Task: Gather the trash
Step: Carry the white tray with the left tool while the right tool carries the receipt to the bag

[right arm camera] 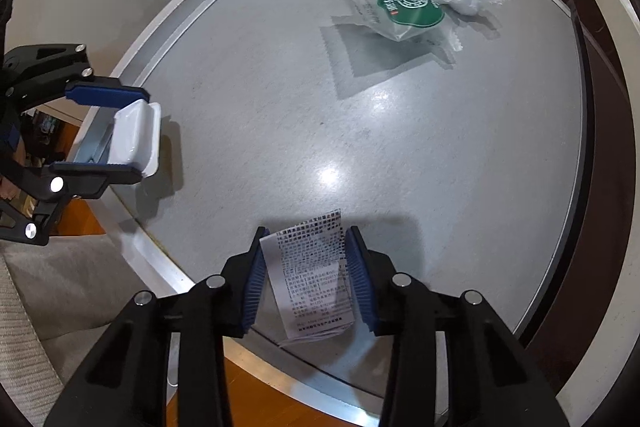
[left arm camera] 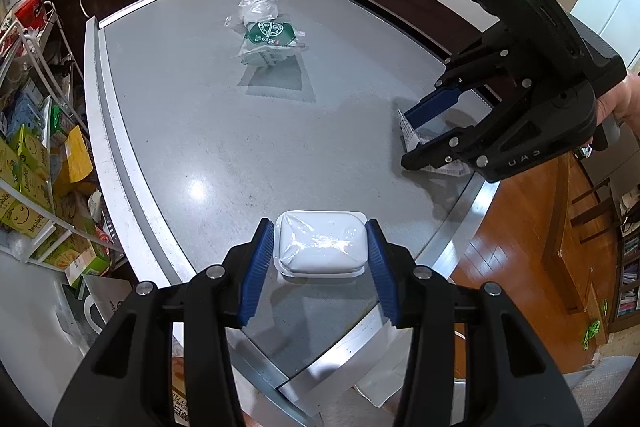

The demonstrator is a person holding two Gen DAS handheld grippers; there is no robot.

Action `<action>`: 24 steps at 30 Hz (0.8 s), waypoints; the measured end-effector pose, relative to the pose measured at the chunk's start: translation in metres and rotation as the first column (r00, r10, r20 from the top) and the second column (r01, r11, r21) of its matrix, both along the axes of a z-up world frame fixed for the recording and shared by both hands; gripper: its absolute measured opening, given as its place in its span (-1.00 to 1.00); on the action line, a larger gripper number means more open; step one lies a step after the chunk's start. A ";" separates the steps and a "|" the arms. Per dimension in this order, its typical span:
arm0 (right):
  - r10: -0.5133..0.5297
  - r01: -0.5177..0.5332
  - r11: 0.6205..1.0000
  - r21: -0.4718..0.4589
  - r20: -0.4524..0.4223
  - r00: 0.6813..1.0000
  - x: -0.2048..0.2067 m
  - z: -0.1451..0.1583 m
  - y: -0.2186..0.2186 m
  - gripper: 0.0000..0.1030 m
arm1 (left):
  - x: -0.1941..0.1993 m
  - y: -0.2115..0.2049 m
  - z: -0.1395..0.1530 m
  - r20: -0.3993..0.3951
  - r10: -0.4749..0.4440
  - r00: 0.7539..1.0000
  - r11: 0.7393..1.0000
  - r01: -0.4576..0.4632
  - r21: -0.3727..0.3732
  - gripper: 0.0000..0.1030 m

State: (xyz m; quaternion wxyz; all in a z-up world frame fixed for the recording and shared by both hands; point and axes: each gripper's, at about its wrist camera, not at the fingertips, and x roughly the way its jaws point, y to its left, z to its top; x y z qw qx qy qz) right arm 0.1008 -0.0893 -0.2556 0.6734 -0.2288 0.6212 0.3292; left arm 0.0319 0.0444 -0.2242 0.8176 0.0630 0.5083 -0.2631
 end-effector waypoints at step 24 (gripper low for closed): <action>-0.234 0.176 0.949 0.263 0.207 0.950 -0.044 0.110 -0.045 -0.29 | -0.022 -0.003 0.075 0.158 0.023 0.987 0.999 -0.017 -0.038 -0.08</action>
